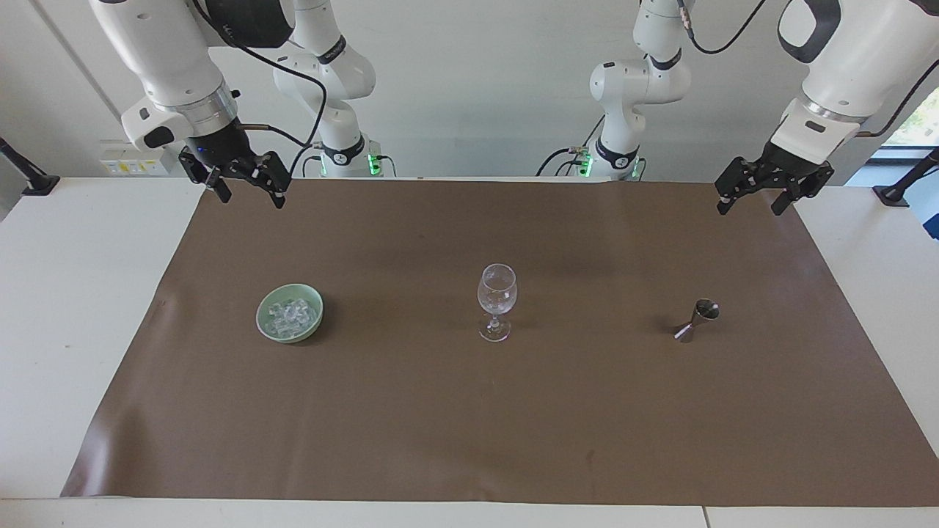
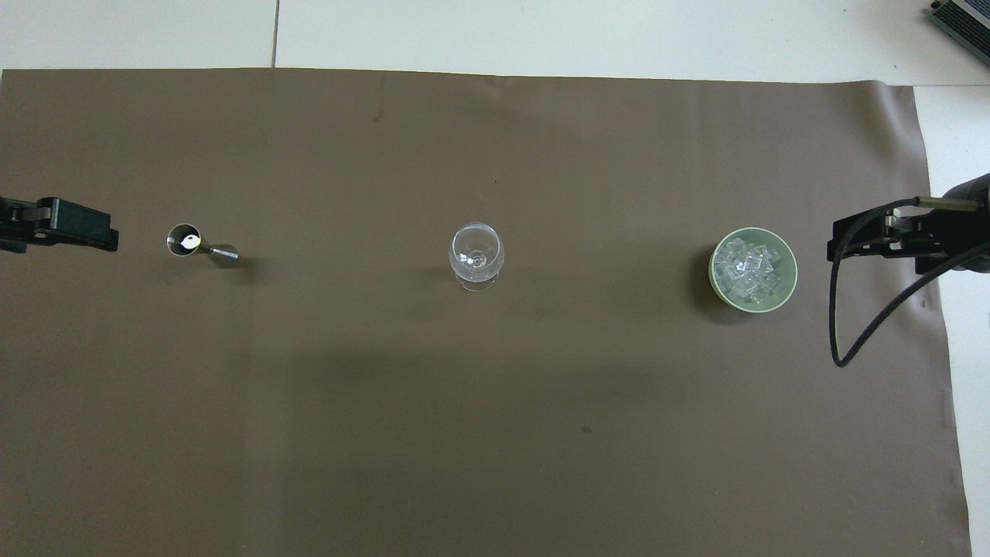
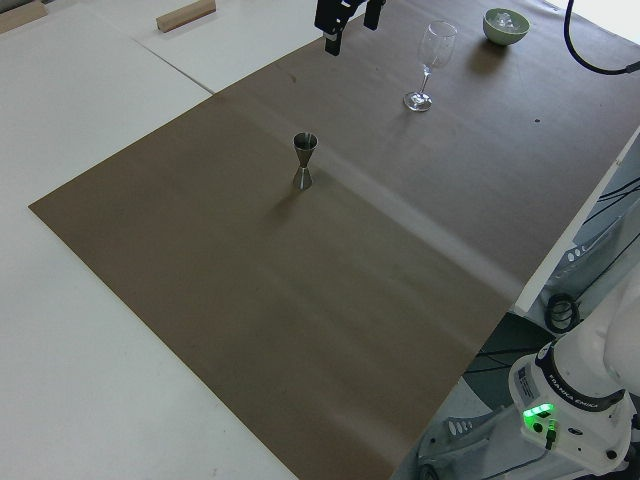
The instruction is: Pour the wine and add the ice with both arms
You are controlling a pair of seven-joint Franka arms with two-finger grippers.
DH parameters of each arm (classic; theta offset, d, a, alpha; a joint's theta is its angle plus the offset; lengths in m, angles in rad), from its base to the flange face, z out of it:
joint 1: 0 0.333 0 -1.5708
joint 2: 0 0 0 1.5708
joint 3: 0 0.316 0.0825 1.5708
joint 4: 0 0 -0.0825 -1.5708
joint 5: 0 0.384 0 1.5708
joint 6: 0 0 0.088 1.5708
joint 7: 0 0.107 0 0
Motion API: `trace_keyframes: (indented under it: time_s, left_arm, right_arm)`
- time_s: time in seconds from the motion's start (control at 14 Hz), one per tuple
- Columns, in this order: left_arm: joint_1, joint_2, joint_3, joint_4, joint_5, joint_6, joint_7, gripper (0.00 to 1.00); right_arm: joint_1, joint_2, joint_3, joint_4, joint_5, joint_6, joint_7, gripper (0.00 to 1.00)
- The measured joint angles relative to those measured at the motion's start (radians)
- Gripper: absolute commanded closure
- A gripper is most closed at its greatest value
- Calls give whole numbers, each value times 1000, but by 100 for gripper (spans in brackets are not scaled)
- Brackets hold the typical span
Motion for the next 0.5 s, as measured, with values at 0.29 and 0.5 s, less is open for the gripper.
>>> trace_keyframes:
  time_s: [0.29,0.5]
  left_arm:
    - [1,0,0,0,0,0,-38,0]
    - [1,0,1,0,0,0,-46,0]
  right_arm:
    - [0,0,0,0,0,0,0,0]
    - [0,0,0,0,0,0,0,0]
